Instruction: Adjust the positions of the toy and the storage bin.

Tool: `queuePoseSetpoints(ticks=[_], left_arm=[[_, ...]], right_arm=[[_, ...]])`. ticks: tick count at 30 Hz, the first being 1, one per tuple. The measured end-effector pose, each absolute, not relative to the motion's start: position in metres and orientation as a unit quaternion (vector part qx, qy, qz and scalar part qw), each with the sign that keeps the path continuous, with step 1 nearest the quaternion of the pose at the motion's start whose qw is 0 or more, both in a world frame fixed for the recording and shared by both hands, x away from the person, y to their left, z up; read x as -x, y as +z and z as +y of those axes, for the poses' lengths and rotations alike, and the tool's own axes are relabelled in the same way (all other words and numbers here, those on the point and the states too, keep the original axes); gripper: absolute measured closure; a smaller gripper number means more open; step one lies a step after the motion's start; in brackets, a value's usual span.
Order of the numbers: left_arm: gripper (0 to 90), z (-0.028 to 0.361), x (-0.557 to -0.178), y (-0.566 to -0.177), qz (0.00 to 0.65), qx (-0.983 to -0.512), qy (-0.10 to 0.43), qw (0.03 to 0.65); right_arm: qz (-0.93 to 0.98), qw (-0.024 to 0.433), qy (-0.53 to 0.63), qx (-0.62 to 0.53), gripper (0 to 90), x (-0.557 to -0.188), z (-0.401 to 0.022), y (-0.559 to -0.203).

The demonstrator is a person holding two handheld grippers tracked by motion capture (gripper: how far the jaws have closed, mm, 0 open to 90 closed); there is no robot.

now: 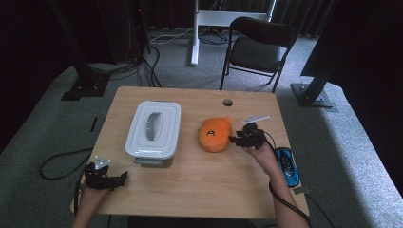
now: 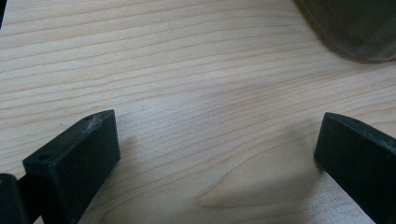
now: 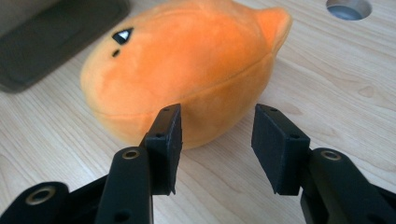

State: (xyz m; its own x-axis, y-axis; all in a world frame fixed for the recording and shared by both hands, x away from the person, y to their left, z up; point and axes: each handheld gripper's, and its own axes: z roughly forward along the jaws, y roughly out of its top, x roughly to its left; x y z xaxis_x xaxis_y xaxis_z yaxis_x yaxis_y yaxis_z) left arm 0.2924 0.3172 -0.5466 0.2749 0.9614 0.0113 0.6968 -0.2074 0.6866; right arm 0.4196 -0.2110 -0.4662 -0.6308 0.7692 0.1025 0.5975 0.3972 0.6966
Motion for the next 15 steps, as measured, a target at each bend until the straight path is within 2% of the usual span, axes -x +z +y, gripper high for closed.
queuePoseSetpoints(ticks=[4, 7, 11, 13, 15], left_arm=[[0.5, 0.317, -0.292, -0.547, 0.558, -0.743, 0.227, 0.292], [0.5, 0.317, -0.292, -0.547, 0.558, -0.743, 0.227, 0.292], [0.5, 0.317, -0.292, -0.547, 0.558, -0.743, 0.227, 0.292], [0.5, 0.317, -0.292, -0.547, 0.558, -0.743, 0.227, 0.292], [0.5, 0.317, -0.292, -0.547, 0.558, -0.743, 0.227, 0.292]], right_arm=[[0.837, 0.099, 0.358, -0.402, 53.4, -0.427, -0.207, -0.477], [0.836, 0.093, 0.37, -0.395, 63.2, -0.428, -0.203, -0.48], [0.842, 0.112, 0.36, -0.386, 83.4, -0.423, -0.194, -0.48], [0.842, 0.116, 0.362, -0.382, 87.6, -0.419, -0.193, -0.478], [0.845, 0.113, 0.363, -0.376, 88.1, -0.415, -0.192, -0.478]])
